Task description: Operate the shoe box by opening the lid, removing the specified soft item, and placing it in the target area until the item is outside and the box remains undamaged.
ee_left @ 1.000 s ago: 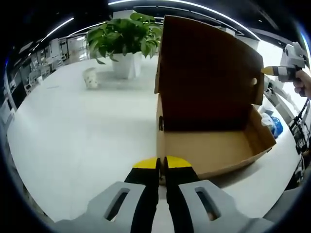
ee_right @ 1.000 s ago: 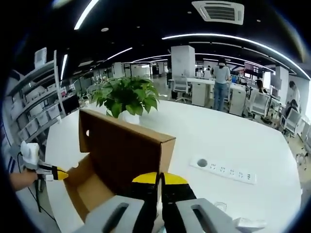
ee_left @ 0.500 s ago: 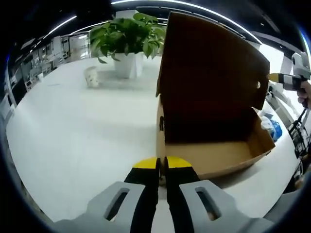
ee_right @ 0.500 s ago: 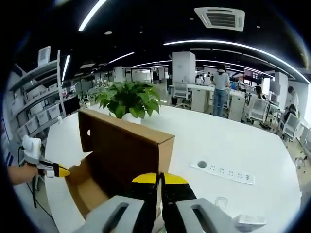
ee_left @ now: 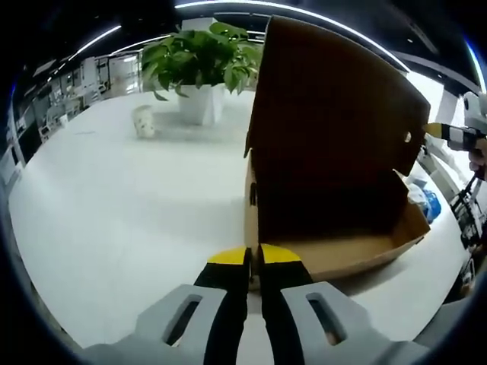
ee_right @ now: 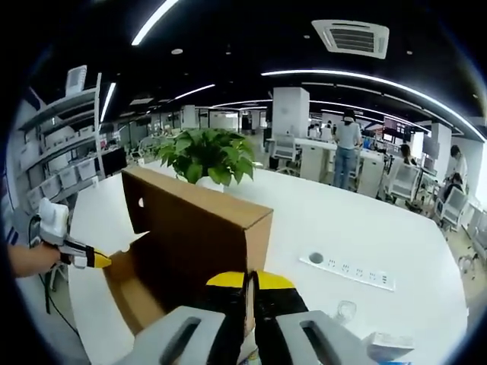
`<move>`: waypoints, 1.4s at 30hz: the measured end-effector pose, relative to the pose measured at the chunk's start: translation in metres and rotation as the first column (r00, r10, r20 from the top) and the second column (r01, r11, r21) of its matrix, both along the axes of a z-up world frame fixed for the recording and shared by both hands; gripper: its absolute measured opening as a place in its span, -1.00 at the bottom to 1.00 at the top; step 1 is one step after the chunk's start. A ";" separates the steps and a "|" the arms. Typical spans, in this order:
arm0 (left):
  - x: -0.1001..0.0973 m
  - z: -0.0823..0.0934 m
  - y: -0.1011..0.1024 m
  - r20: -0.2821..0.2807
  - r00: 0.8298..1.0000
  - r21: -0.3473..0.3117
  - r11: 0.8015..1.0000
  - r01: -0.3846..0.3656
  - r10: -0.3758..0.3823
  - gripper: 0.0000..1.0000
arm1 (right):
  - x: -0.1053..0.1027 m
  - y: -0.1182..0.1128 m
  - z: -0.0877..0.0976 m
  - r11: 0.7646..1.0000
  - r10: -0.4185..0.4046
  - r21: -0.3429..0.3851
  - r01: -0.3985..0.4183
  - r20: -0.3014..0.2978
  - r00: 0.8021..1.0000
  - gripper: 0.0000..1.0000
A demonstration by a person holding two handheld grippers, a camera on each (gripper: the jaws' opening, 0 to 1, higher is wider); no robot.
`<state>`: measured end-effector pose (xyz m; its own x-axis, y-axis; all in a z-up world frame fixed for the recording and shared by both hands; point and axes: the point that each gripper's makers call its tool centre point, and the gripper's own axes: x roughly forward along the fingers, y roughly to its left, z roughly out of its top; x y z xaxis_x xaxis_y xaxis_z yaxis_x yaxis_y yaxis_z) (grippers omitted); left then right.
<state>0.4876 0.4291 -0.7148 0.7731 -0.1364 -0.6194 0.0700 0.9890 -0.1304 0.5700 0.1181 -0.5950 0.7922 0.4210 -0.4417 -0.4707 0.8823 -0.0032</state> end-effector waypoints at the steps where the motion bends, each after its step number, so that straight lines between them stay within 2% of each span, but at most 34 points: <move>1: 0.000 0.000 0.000 0.000 1.000 -0.001 1.000 -0.001 0.001 -0.95 | -0.001 0.000 0.000 1.000 0.001 0.000 -0.001 0.000 1.000 -1.00; 9: -0.005 0.003 -0.004 0.005 1.000 -0.003 1.000 0.003 -0.003 -0.95 | -0.006 0.000 -0.004 1.000 0.005 0.004 -0.005 0.012 1.000 -1.00; 21: -0.007 0.004 -0.005 0.010 1.000 0.002 1.000 0.014 -0.014 -0.94 | -0.027 0.004 -0.011 1.000 0.020 -0.007 -0.020 0.016 1.000 -1.00; 42: -0.003 0.006 -0.003 0.017 0.999 0.038 0.998 0.043 -0.043 -0.93 | -0.051 0.006 -0.024 1.000 0.016 0.006 -0.016 -0.004 1.000 -1.00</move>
